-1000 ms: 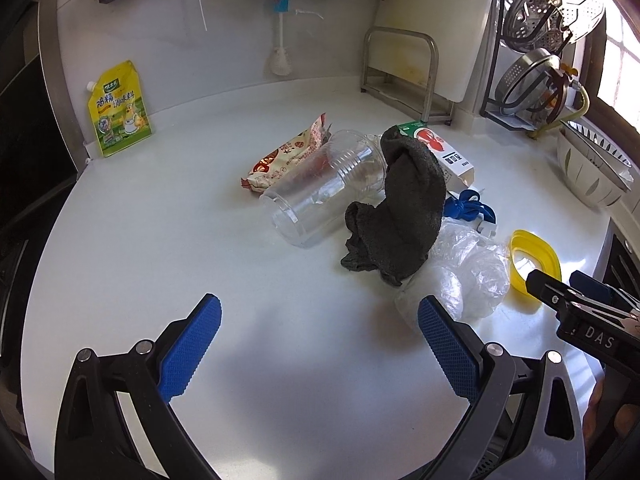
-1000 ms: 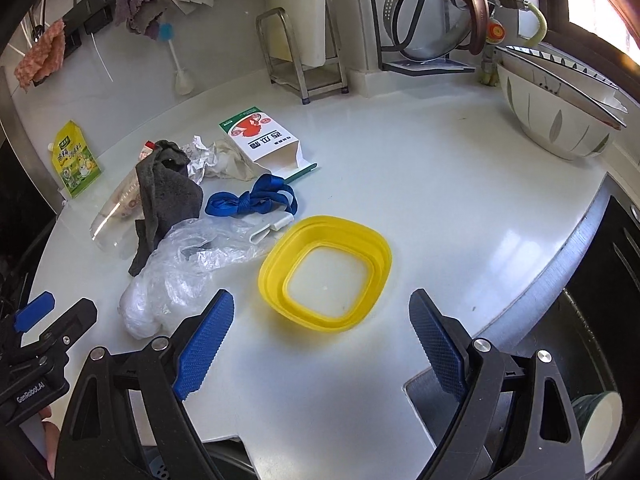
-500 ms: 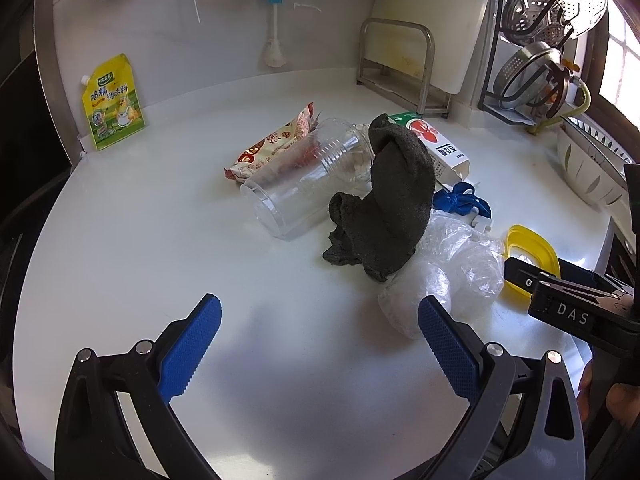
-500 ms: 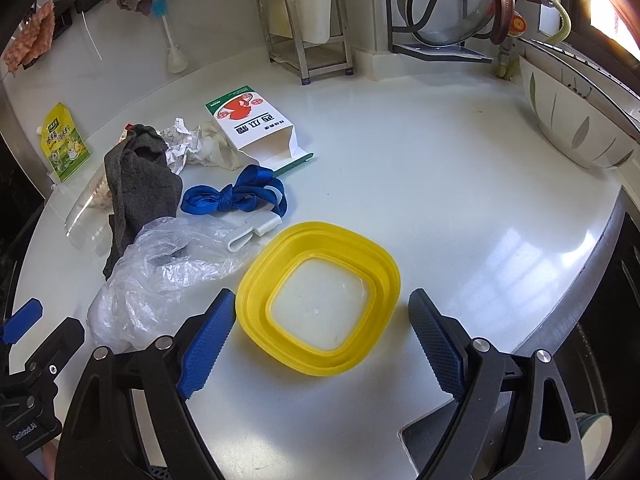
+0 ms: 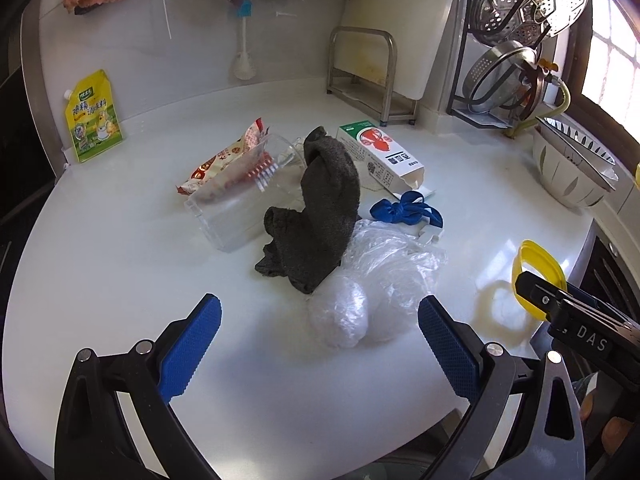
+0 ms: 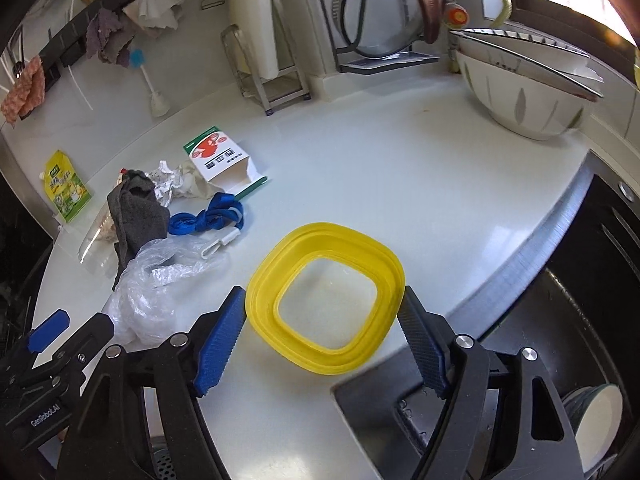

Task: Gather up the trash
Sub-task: 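Grasp the clear plastic bag with the left tool while the right tool grasps the yellow container, then carry the plastic bag and yellow container over the gray basket with both tools, then open both tools to drop the bag and container into the basket, then move both tools back over the counter toward the cloth and lanyard, then grasp the blue lanyard with the right tool while the left tool grasps the gray cloth, then carry the gray cloth and blue lanyard over the gray basket with both tools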

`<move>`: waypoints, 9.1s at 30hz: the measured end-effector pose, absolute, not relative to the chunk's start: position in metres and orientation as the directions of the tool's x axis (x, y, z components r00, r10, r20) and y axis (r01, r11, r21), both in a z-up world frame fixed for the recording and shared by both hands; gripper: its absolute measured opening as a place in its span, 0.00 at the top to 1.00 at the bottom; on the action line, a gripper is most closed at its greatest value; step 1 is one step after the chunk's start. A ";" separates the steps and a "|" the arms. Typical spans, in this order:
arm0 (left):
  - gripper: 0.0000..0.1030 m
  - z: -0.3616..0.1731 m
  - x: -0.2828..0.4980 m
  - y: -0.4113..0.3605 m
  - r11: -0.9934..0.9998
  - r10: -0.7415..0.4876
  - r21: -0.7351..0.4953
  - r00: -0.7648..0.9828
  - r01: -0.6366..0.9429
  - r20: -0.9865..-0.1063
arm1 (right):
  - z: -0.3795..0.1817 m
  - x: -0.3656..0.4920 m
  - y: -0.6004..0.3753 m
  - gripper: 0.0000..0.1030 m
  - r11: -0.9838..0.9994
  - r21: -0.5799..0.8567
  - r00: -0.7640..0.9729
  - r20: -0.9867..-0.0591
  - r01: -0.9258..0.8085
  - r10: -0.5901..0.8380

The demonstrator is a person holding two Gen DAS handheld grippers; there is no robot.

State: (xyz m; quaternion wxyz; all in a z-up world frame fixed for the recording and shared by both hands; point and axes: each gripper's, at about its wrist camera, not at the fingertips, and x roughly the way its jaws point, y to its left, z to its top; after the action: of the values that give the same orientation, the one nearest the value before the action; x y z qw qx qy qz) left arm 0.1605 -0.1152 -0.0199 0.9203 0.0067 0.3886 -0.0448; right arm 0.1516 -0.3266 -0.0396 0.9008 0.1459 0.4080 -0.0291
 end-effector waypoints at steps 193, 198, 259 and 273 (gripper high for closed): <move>0.07 -0.017 0.208 -0.020 0.990 -0.122 -0.035 0.720 0.135 -0.683 | -0.045 0.241 -0.254 0.24 0.983 0.184 0.644 -0.754 0.011 0.133; 0.07 -0.022 0.208 -0.027 0.990 -0.124 -0.038 0.708 0.136 -0.695 | -0.053 0.259 -0.246 0.25 0.990 0.143 0.619 -0.776 -0.010 0.118; 0.91 -0.009 0.166 -0.109 0.994 -0.080 -0.001 0.707 0.112 -0.703 | -0.017 0.188 -0.326 0.97 0.930 0.364 0.757 -0.623 0.057 0.198; 0.91 0.026 0.066 -0.066 0.976 -0.127 0.055 0.759 0.209 -0.638 | -0.019 0.076 -0.302 0.97 0.949 0.311 0.757 -0.632 0.056 0.162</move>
State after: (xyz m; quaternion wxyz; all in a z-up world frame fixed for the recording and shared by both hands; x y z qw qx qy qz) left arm 0.0657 -0.0658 0.0257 0.9358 0.0617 0.3352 -0.0898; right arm 0.0755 -0.3023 -0.0190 0.9241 0.1575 0.3470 0.0286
